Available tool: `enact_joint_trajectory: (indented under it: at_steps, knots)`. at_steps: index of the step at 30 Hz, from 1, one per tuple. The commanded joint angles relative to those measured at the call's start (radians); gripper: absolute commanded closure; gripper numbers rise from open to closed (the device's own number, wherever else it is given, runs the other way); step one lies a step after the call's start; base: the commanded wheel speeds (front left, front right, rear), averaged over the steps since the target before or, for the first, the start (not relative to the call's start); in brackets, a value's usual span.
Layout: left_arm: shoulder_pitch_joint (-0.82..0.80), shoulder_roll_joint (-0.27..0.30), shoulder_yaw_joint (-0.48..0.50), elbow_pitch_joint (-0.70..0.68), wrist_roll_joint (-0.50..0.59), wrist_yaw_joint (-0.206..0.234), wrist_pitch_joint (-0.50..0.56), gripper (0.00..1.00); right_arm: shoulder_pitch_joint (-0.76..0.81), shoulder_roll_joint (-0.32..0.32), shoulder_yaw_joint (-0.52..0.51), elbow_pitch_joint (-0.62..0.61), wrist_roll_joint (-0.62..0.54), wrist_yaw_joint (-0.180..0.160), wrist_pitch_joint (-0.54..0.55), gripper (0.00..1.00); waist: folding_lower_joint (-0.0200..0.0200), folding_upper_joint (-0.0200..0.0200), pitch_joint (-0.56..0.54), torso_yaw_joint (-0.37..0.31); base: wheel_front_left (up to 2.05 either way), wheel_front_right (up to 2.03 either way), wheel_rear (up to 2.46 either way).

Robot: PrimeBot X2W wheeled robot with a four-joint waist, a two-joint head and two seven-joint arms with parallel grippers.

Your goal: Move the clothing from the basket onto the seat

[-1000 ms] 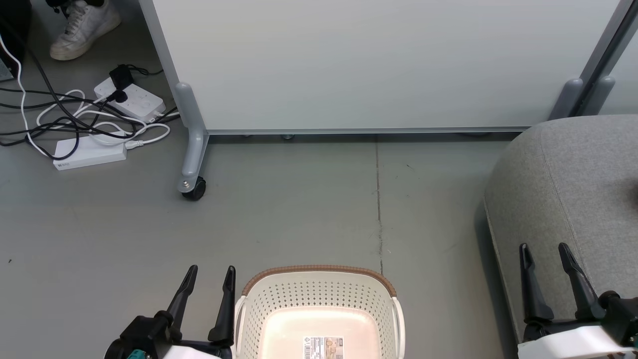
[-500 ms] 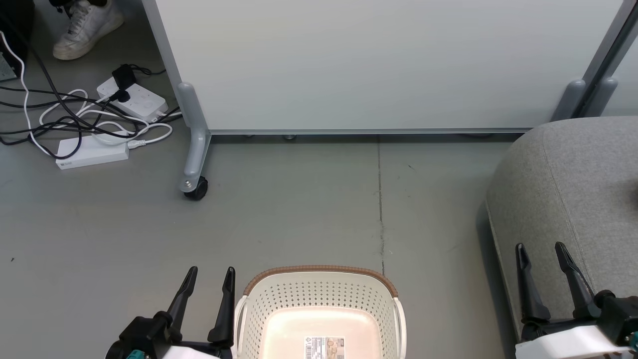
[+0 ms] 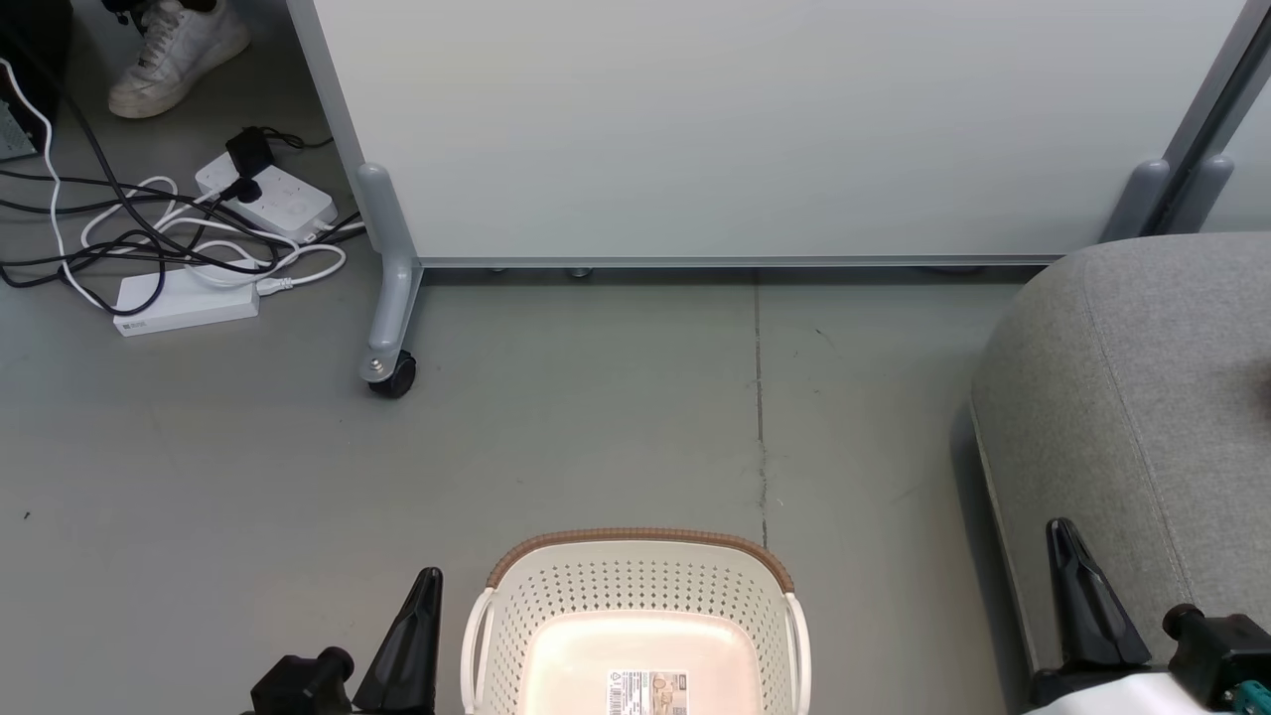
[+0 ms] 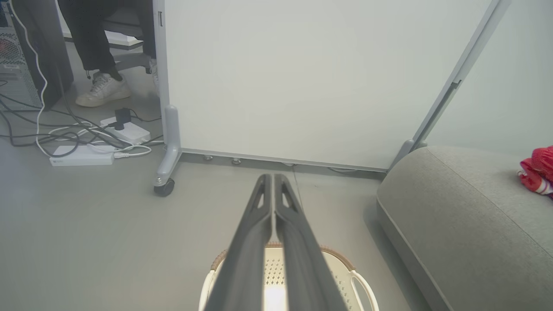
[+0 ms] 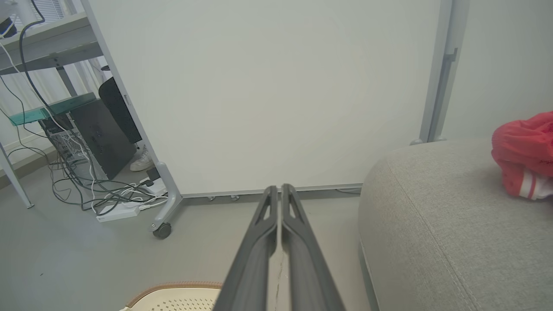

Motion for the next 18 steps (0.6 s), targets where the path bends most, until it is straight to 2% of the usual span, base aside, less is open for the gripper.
enact_joint_trajectory:
  at_steps: [1,13,18]
  knots:
    - [-0.001,0.0,0.003,-0.002,-0.024,-0.001,0.005,1.0,-0.002,0.0,-0.001,0.002,0.025,0.0,0.005,1.0,0.0,0.0,0.0,-0.001,0.0,0.0,0.0]
    - [-0.043,0.013,0.036,0.005,-0.26,-0.012,0.067,1.0,-0.019,-0.004,-0.018,0.003,0.271,0.0,0.06,1.0,0.0,0.0,-0.002,-0.009,0.0,0.0,0.0]
    - [-0.055,0.016,0.046,0.009,-0.325,-0.017,0.085,1.0,-0.024,-0.006,-0.022,0.003,0.339,0.0,0.075,1.0,0.0,0.0,-0.003,-0.011,0.0,0.0,0.0]
